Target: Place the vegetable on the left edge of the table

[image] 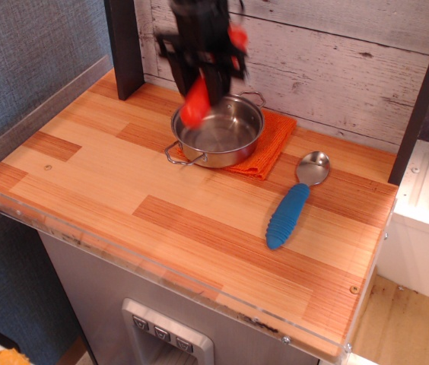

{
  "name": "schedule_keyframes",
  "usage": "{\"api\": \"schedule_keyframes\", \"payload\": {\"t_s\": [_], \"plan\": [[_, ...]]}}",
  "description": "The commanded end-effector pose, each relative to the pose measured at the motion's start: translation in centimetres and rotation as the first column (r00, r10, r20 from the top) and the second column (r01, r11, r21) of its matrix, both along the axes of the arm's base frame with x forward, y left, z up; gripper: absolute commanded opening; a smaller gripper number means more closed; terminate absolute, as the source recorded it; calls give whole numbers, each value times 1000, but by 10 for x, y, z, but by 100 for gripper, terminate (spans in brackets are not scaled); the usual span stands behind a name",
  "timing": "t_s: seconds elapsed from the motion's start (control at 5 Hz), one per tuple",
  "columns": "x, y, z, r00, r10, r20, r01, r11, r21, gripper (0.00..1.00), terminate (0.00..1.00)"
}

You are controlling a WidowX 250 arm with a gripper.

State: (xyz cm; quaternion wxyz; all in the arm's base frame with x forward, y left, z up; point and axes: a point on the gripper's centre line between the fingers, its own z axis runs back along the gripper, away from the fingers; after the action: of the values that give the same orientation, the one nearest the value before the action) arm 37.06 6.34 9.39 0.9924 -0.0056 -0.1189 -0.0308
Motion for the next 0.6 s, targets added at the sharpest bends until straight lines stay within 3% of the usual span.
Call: {"api": "schedule_keyframes", "payload": {"t_s": [0.0,0.4], "plan": [[-51,82,22,988,152,-4,-151,981,122,0,0],[-92,139,-20,973,178,-145,-142,963,230,0,0]]}}
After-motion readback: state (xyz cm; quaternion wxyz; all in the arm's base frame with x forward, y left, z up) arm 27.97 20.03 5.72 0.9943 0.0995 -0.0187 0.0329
